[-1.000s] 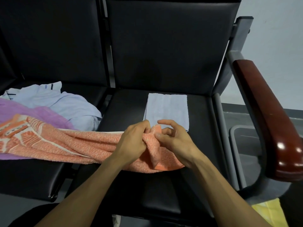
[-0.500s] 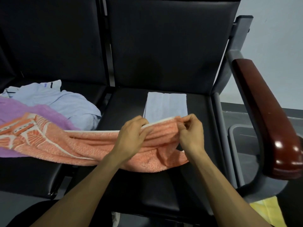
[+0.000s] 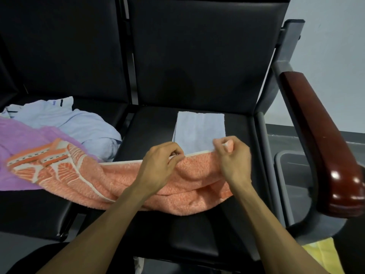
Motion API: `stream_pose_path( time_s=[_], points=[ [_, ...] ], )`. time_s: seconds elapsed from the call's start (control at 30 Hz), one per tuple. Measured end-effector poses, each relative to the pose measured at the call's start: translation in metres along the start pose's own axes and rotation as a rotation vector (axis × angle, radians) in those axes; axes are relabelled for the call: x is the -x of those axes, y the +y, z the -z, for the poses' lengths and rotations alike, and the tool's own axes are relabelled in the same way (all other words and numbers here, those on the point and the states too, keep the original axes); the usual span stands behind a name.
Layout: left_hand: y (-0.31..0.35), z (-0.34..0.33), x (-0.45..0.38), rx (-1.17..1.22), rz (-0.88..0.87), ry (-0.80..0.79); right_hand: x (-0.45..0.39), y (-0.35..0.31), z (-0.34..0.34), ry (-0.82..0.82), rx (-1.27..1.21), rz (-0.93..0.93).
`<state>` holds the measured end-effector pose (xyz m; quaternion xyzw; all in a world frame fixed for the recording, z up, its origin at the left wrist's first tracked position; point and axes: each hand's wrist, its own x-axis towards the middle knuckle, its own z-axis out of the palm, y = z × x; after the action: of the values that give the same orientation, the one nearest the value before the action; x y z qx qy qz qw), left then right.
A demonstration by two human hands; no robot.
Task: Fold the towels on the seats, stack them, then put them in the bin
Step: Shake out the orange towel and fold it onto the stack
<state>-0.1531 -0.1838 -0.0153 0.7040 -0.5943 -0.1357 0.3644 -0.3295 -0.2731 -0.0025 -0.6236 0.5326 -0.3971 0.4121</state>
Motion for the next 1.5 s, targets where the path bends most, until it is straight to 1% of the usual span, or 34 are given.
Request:
stream_pose_path(
  time_s=[0.07,0.1,0.13,0.17,0.27,0.3,0.33,0.37,0.4,0.47,0.5,0.53,0.57,0.67,0.7,0.73,0.77,0.87,0.9,0.93,0.97,1.03,1.07,1.1,1.13,1.17,1.23,1.27,1.3,1.33,1.37,1.43,1.47,1.5],
  points=[
    [0.002,-0.001,0.000,0.017,-0.047,-0.016,0.008,-0.005,-0.003,-0.333,0.077,0.055],
    [0.003,-0.001,0.000,0.019,-0.063,-0.015,0.012,-0.005,-0.008,-0.467,0.133,0.073],
    [0.003,-0.001,-0.001,0.020,-0.068,-0.011,0.015,-0.006,-0.012,-0.511,0.191,0.097],
    [0.002,-0.002,-0.001,0.016,-0.061,-0.013,0.016,-0.006,-0.015,-0.463,0.219,0.105],
    [-0.004,-0.002,-0.001,-0.050,-0.028,-0.037,0.010,-0.004,-0.012,-0.089,0.216,0.085],
    [-0.006,-0.001,-0.001,-0.067,-0.027,-0.027,0.008,-0.005,-0.009,0.011,0.217,0.076],
    [-0.007,-0.001,-0.001,-0.073,-0.031,-0.005,0.005,-0.003,-0.005,0.057,0.229,0.075],
    [-0.006,0.000,-0.001,-0.073,-0.039,0.015,0.005,-0.003,-0.002,0.020,0.232,0.085],
    [-0.004,0.000,0.000,-0.075,-0.051,0.023,0.006,-0.002,-0.002,-0.081,0.236,0.103],
    [0.000,0.000,0.001,-0.093,-0.087,0.005,0.012,0.001,-0.007,-0.350,0.267,0.167],
    [0.002,-0.001,0.002,-0.101,-0.093,-0.009,0.015,0.002,-0.011,-0.435,0.291,0.219],
    [0.002,-0.002,0.002,-0.107,-0.089,-0.015,0.018,0.000,-0.013,-0.430,0.333,0.278],
    [0.002,-0.002,0.002,-0.114,-0.075,-0.013,0.016,-0.001,-0.015,-0.360,0.338,0.303],
    [-0.003,0.000,0.000,-0.122,-0.034,-0.001,0.006,-0.003,-0.005,0.013,0.308,0.267],
    [-0.004,0.001,0.000,-0.113,-0.028,0.001,0.004,-0.003,-0.001,0.082,0.299,0.247],
    [-0.004,0.002,0.000,-0.100,-0.029,-0.001,0.004,-0.002,0.002,0.082,0.297,0.243],
    [-0.004,0.002,0.001,-0.086,-0.039,-0.009,0.005,-0.002,0.003,0.012,0.302,0.267],
    [0.002,0.000,0.003,-0.076,-0.088,-0.044,0.015,-0.001,-0.008,-0.438,0.346,0.304],
    [0.003,-0.001,0.003,-0.075,-0.092,-0.052,0.016,0.003,-0.014,-0.521,0.384,0.333],
    [0.004,-0.002,0.003,-0.076,-0.091,-0.053,0.018,0.003,-0.018,-0.504,0.431,0.358],
    [0.004,-0.002,0.003,-0.087,-0.086,-0.048,0.016,0.004,-0.021,-0.420,0.452,0.360],
    [0.001,-0.001,0.002,-0.117,-0.064,-0.023,0.011,0.004,-0.017,-0.164,0.418,0.289],
    [-0.001,-0.001,0.001,-0.124,-0.054,-0.007,0.008,0.003,-0.013,-0.057,0.396,0.255],
    [-0.003,0.000,0.000,-0.127,-0.051,0.002,0.007,0.002,-0.008,0.012,0.380,0.243],
    [-0.005,0.001,0.000,-0.124,-0.058,0.001,0.005,0.001,-0.004,0.018,0.360,0.246],
    [-0.006,0.001,0.000,-0.121,-0.071,-0.013,0.005,0.000,-0.002,-0.046,0.343,0.254],
    [-0.002,-0.002,0.001,-0.117,-0.108,-0.046,0.011,-0.003,-0.005,-0.326,0.358,0.257],
    [0.000,-0.003,0.002,-0.116,-0.124,-0.053,0.014,0.000,-0.010,-0.444,0.409,0.299],
    [0.001,-0.005,0.002,-0.115,-0.128,-0.052,0.016,0.002,-0.015,-0.470,0.464,0.359],
    [0.001,-0.005,0.001,-0.114,-0.122,-0.049,0.017,0.002,-0.018,-0.425,0.480,0.402],
    [0.001,-0.006,0.000,-0.114,-0.104,-0.044,0.016,0.002,-0.019,-0.334,0.462,0.408],
    [-0.001,-0.004,-0.001,-0.133,-0.063,-0.036,0.011,0.000,-0.014,-0.109,0.381,0.324],
    [-0.001,-0.004,-0.002,-0.145,-0.050,-0.034,0.009,-0.001,-0.010,-0.025,0.337,0.276],
    [-0.001,-0.003,-0.002,-0.152,-0.039,-0.035,0.008,-0.002,-0.006,0.015,0.309,0.238]
  ],
)
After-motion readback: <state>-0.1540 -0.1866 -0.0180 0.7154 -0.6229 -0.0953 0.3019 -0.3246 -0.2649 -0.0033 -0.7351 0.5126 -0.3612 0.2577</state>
